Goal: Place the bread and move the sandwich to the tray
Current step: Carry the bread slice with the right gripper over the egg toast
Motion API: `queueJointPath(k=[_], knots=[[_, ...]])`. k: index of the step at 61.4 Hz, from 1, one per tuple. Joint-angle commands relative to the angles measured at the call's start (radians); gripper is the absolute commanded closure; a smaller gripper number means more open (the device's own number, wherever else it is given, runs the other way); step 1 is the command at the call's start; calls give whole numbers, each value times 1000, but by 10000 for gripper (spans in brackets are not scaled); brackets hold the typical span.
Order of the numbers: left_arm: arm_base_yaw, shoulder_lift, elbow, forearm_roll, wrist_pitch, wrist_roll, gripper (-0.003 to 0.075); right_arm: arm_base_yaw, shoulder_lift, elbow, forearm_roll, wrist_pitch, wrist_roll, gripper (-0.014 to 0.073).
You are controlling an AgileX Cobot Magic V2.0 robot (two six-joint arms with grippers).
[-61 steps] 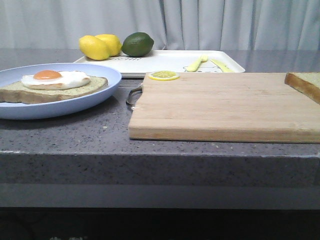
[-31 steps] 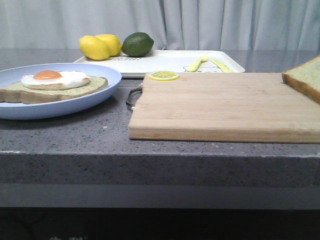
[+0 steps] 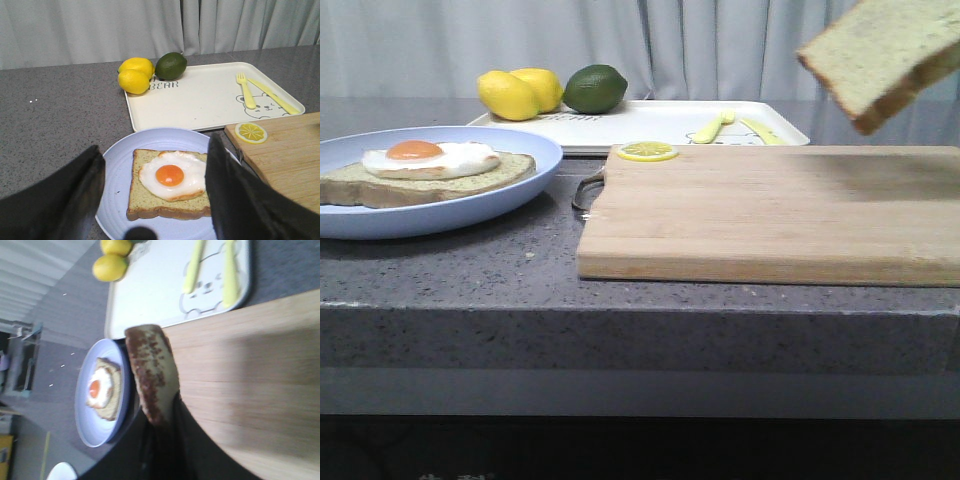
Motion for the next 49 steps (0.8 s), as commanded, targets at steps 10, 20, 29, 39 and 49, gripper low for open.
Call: queueJointPath(k=[10,20,29,39,49], knots=[[-9,5,-34,3,-89,2,283,276,-33,89,324,-97,-2,599],[-9,5,-34,3,-89,2,283,510,-32,105,409,-346,-2,599],[-9,5,-34,3,-89,2,283,676,-29,105,522,-562,-3,599],[-9,5,-34,3,-89,2,283,792,17,105,687,-653,-9,599],[-9,5,-34,3,-89,2,283,844,97,64,730,-638,-43,601]])
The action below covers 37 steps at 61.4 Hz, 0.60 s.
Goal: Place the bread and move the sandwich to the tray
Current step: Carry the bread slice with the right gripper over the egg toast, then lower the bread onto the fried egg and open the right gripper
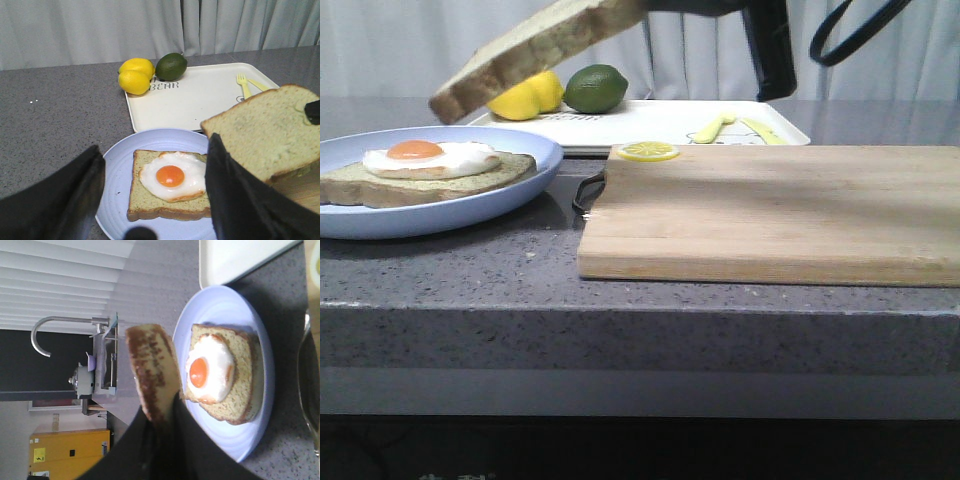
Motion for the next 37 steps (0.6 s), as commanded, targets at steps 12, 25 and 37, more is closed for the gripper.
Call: queueJointPath(k=[12,25,37], knots=[[-9,5,-34,3,-85,2,283,96,100,-170,150,22,-22,601],[-9,5,-34,3,-82,2,283,160,213,-341,150,-25,26,601],[-9,5,-34,3,-82,2,283,191,301,-443,150,-79,46,599]])
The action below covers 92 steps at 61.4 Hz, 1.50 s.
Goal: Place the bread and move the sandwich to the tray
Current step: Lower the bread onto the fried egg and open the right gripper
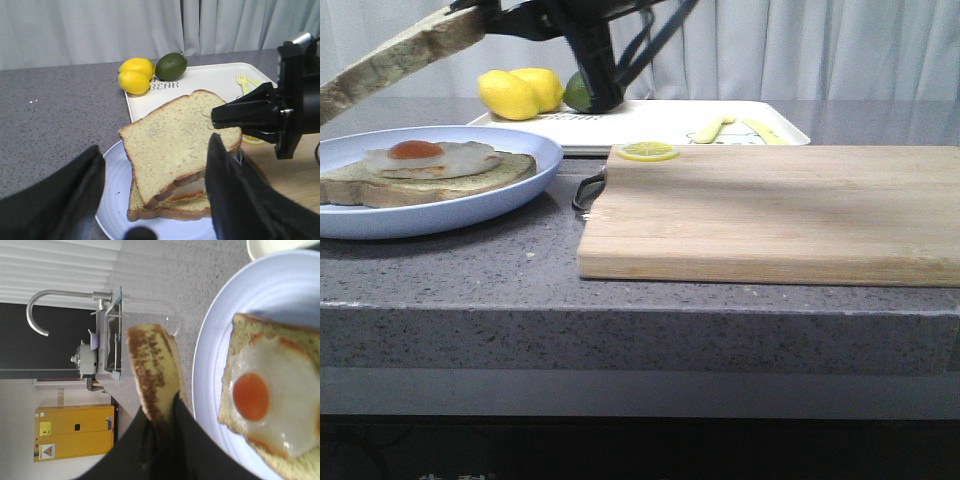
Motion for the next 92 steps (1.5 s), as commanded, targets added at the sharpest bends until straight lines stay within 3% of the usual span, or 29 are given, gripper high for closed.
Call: queueJointPath(k=[1,18,45,58,68,74,86,92], knots=[[-9,5,-34,3,-82,2,283,12,-22,-65,136,5,-1,599],[-9,5,-34,3,-82,2,283,19,8,-71,102,-26,-28,445],[-9,5,-34,3,-82,2,283,-21,-41,-71,-290,107,-38,174],[-9,5,-34,3,-80,2,283,-28,-104,-71,-506,140,-13,167],[-9,5,-34,3,-80,2,283,-60,-178,-71,-645,250,8,174],[-9,5,-34,3,-80,2,283,-83,-242,-71,-791,316,84,175],[-9,5,-34,3,-80,2,283,-89,-415,-70,-1318,431,330,228],[-9,5,-34,3,-80,2,283,-89,-524,-37,-1465,461,395,236]])
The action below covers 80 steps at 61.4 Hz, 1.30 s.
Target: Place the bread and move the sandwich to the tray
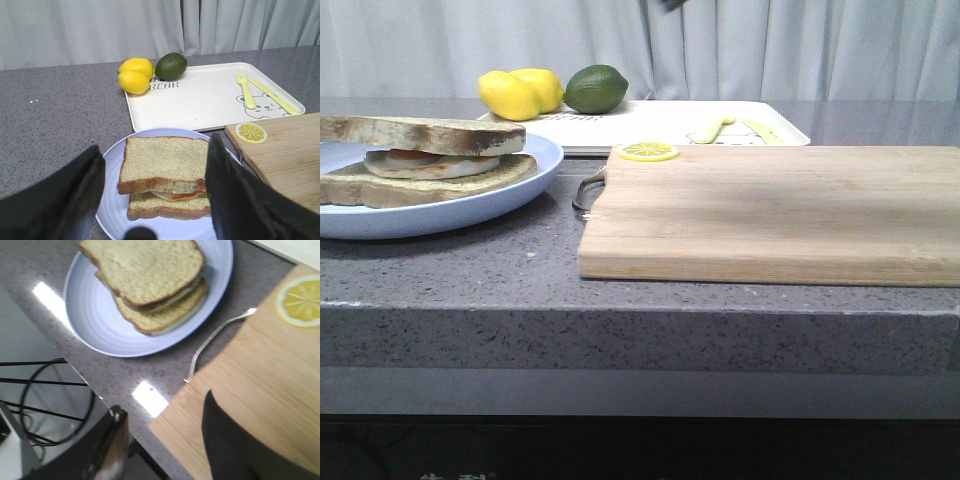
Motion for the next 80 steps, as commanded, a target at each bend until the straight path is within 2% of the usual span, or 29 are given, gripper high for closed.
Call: queueJointPath(k=[1,14,24,38,52,62,80], knots=[[-9,5,-34,3,-80,2,283,-4,-130,0,-128,-5,55,236],[-9,5,-34,3,-80,2,283,-4,-395,187,-218,-97,55,236],[-9,5,-34,3,-80,2,283,-4,-555,335,-230,-172,55,236],[-9,5,-34,57,-42,2,283,-4,-725,499,-231,-197,55,236],[-9,9,-89,112,191,2,283,-4,-796,541,-231,-178,55,236],[-9,32,-155,167,295,2,283,-4,-795,541,-231,-159,55,236],[-9,235,-333,207,518,2,283,-4,-795,541,-231,-158,55,236]])
